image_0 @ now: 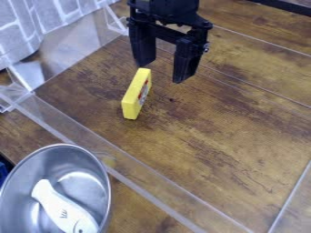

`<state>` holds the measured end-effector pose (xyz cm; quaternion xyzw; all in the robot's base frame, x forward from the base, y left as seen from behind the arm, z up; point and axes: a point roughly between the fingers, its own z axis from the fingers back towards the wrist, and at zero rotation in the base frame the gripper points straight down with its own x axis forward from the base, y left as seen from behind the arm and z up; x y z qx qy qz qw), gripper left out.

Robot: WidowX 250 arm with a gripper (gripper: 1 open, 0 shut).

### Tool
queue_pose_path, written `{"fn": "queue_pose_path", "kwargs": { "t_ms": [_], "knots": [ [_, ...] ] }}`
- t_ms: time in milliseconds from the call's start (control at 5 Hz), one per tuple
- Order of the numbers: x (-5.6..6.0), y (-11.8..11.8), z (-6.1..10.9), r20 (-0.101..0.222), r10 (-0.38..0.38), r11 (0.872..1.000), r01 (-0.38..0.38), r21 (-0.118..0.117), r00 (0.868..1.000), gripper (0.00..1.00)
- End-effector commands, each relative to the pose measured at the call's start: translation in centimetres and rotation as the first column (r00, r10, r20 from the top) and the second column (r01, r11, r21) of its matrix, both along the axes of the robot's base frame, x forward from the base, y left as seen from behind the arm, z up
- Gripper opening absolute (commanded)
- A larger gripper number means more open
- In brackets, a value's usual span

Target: Move the yellow butter to the right side of the table

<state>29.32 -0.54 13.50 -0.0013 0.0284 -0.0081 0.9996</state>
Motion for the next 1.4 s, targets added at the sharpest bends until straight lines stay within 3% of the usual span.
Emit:
{"fn": "queue_pose_path", "kwargs": {
  "t_ms": [0, 200, 600, 800, 1200],
  "knots": [
    [0.5, 0.8, -0.9, -0.017, 0.014, 1.0, -0.014, 0.011, 1.0, 1.0],
    [1.0, 2.2, -2.0, -0.033, 0.042, 0.999, -0.041, 0.03, 0.999, 1.0],
    [1.0, 4.7, -4.0, -0.067, 0.095, 0.994, -0.091, 0.056, 0.993, 1.0],
    [0.9, 5.7, -5.2, -0.082, 0.109, 0.993, -0.104, 0.061, 0.991, 1.0],
    [1.1, 7.1, -7.5, -0.092, 0.123, 0.992, -0.119, 0.049, 0.988, 1.0]
  ]
}}
